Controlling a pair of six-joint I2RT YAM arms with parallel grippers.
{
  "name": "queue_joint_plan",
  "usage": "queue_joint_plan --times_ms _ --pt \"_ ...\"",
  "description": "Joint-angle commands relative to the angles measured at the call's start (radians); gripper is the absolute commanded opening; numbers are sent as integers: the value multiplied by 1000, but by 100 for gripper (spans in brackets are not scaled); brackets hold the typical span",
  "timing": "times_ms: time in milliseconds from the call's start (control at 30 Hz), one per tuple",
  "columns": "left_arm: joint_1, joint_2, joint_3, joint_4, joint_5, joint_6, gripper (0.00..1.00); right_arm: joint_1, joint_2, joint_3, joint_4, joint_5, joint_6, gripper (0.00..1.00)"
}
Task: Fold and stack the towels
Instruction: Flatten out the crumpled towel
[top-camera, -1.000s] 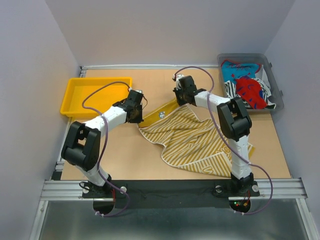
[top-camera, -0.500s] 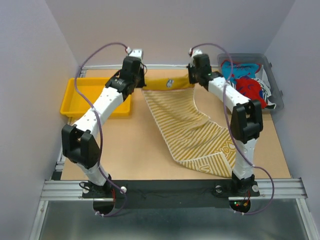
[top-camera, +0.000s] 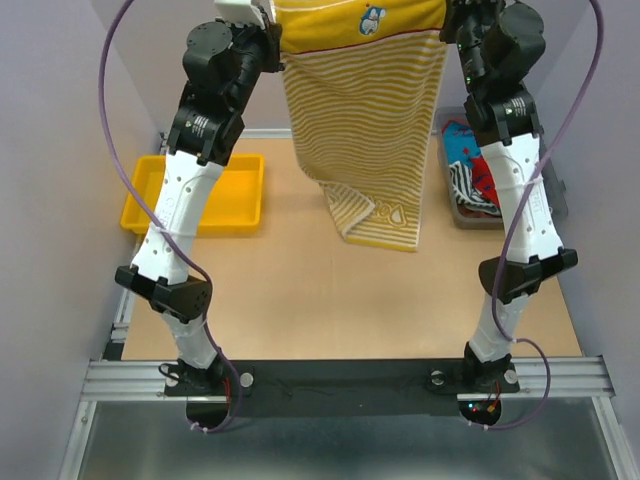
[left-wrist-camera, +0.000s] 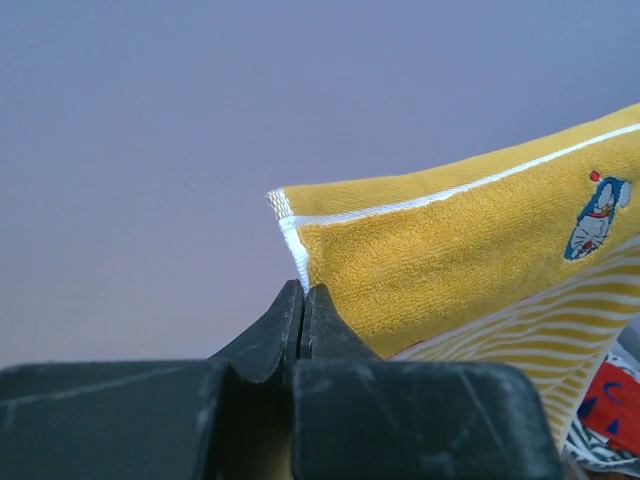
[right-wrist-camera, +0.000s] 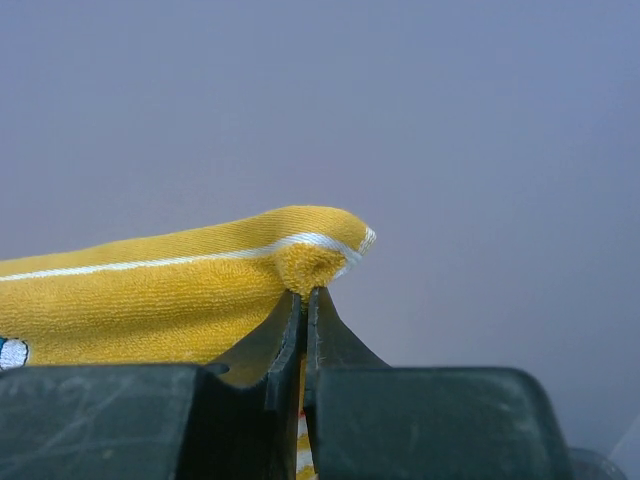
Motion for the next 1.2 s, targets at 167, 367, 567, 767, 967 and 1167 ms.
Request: queue_joint_plan --times_ms 167,367,567,767,967,1167 --pt "10 -253 -103 230 193 99 0 -11 -204 -104 133 -61 -59 0" --pt "4 -457 -212 253 315 96 0 -10 -432 -254 140 -224 -25 1" --pt "2 -607 -242 250 418 42 0 -11 -589 -314 141 -369 25 0" --pt "2 -658 -243 240 446 -13 0 -11 -621 -270 141 -404 53 1" --pt "2 -623 -259 221 328 -20 0 -11 -577 -277 141 -364 64 1" --pt "2 -470 -312 204 163 -20 0 -11 -468 -365 144 -222 9 0"
